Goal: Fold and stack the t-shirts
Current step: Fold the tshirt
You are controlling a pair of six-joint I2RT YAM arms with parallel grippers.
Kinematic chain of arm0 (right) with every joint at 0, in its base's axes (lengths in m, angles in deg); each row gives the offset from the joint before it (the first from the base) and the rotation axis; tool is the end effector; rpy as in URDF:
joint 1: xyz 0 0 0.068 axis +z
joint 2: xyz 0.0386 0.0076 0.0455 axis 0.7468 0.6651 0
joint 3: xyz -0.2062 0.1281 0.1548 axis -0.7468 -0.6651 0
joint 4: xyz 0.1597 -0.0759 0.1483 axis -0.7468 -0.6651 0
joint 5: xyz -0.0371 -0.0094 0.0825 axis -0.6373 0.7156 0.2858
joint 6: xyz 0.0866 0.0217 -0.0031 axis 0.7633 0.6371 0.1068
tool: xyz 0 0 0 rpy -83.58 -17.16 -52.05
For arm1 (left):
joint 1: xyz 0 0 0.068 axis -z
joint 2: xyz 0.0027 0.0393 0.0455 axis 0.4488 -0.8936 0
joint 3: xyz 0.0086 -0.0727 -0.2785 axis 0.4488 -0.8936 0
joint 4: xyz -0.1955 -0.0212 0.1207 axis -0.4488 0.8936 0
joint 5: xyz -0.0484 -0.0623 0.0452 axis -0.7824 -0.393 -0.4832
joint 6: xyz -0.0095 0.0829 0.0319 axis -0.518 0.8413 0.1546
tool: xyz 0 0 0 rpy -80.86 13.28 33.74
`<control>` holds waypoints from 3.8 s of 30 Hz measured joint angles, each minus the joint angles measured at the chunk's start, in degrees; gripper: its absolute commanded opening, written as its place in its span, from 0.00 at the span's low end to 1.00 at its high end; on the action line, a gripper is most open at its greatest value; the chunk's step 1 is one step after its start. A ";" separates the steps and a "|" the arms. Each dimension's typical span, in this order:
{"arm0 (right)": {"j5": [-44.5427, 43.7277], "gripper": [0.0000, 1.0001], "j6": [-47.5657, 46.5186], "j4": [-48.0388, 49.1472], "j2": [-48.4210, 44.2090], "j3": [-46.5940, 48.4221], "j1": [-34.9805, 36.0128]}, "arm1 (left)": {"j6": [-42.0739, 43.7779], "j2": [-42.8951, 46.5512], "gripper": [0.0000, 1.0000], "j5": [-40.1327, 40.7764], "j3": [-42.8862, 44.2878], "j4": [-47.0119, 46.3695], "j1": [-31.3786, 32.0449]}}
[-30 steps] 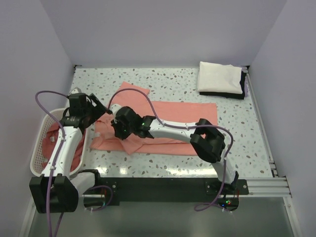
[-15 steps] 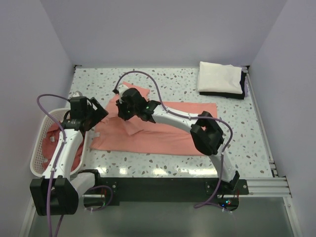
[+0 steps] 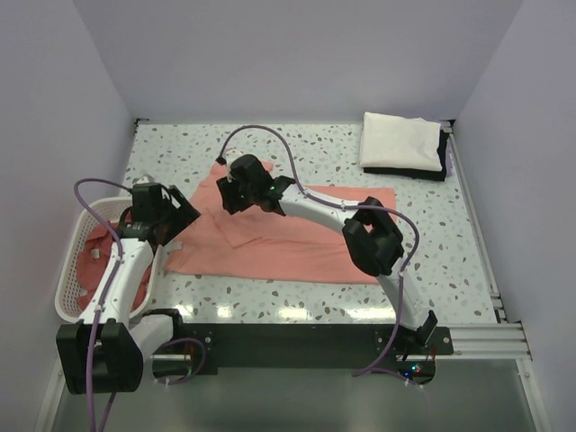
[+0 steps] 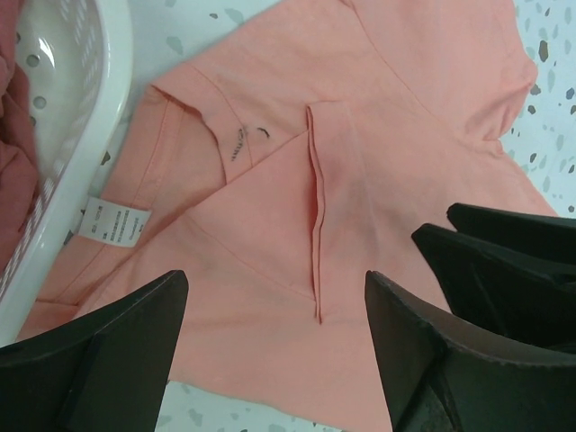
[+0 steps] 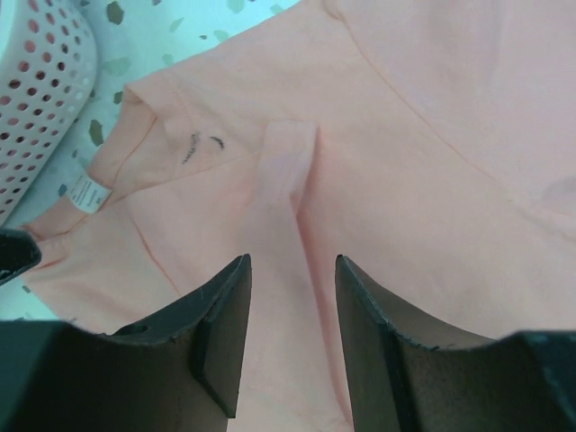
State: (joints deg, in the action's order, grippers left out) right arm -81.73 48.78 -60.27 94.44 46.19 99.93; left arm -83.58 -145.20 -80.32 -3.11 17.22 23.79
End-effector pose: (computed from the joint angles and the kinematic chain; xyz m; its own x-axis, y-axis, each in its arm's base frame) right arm 0.3315 0.4225 0.2224 -0.5499 -0.2828 -0.7859 -0.6821 0.6951 0.2272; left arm 0.2069 0.0097 0.2388 -0.5202 -0.6811 -0.5153 -0.5085 0.7317 -0.4538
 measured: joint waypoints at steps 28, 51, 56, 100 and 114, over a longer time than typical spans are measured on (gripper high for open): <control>-10.01 0.37 -2.69 2.67 -5.81 -16.20 11.56 | -0.46 -3.21 0.85 -4.09 5.53 -2.23 -1.77; -14.25 0.04 -3.63 1.53 -2.67 -14.40 10.45 | -0.44 -4.07 0.85 -5.40 5.53 -2.25 -2.75; -14.10 0.03 -1.97 1.38 -2.69 -14.40 8.28 | -0.44 -4.07 0.85 -5.55 5.14 -2.47 -2.75; -16.24 0.04 5.31 2.25 -5.51 -16.46 -2.34 | -0.24 -6.29 0.85 -6.91 -0.87 -5.05 -2.75; -17.75 0.14 7.50 2.12 -6.23 -18.73 -2.62 | -0.26 -7.06 0.85 -7.72 -1.64 -6.10 -2.75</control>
State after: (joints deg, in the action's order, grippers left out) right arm -99.48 56.28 -58.15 88.21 27.46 97.30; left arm -83.84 -152.26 -88.04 -4.75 11.12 21.04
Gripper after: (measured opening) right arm 0.081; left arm 0.846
